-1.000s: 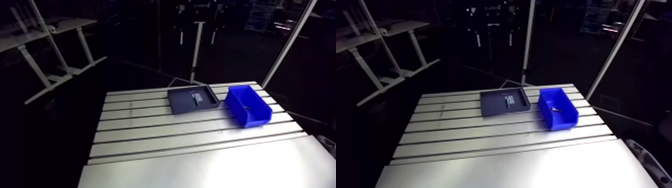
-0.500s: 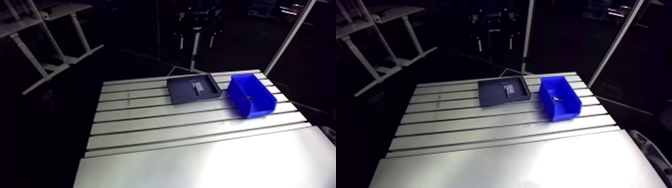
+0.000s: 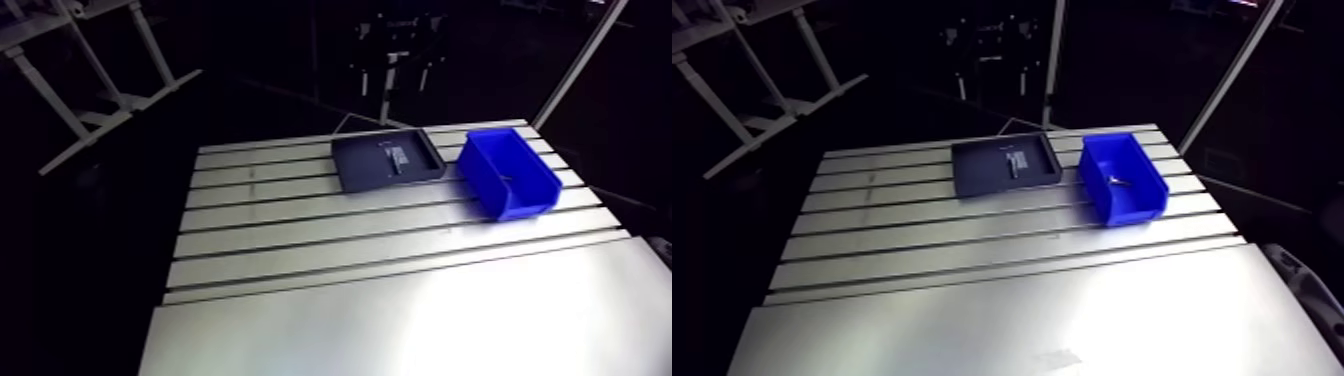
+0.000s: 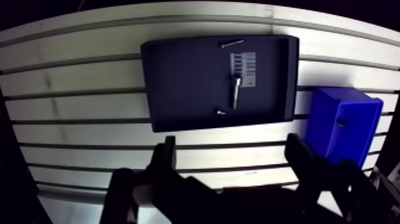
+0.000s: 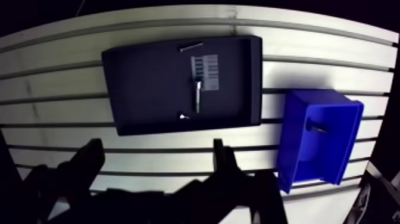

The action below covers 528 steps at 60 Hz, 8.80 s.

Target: Pick up the M10 bolt from the tray and put it into the blue bin.

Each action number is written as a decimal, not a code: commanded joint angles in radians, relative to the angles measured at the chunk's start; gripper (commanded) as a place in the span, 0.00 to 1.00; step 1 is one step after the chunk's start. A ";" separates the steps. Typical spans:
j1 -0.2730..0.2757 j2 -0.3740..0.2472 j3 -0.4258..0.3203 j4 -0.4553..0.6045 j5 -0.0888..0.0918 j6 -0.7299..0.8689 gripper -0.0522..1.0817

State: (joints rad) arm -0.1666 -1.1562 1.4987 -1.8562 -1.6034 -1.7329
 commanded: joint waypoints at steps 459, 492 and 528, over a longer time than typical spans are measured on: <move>-0.063 -0.127 0.102 0.021 0.021 -0.475 0.99; -0.151 -0.193 0.059 0.059 -0.038 -1.129 0.97; -0.261 -0.193 0.142 0.045 -0.082 -1.622 0.95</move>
State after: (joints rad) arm -0.3954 -1.3486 1.5997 -1.7901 -1.6764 -3.2051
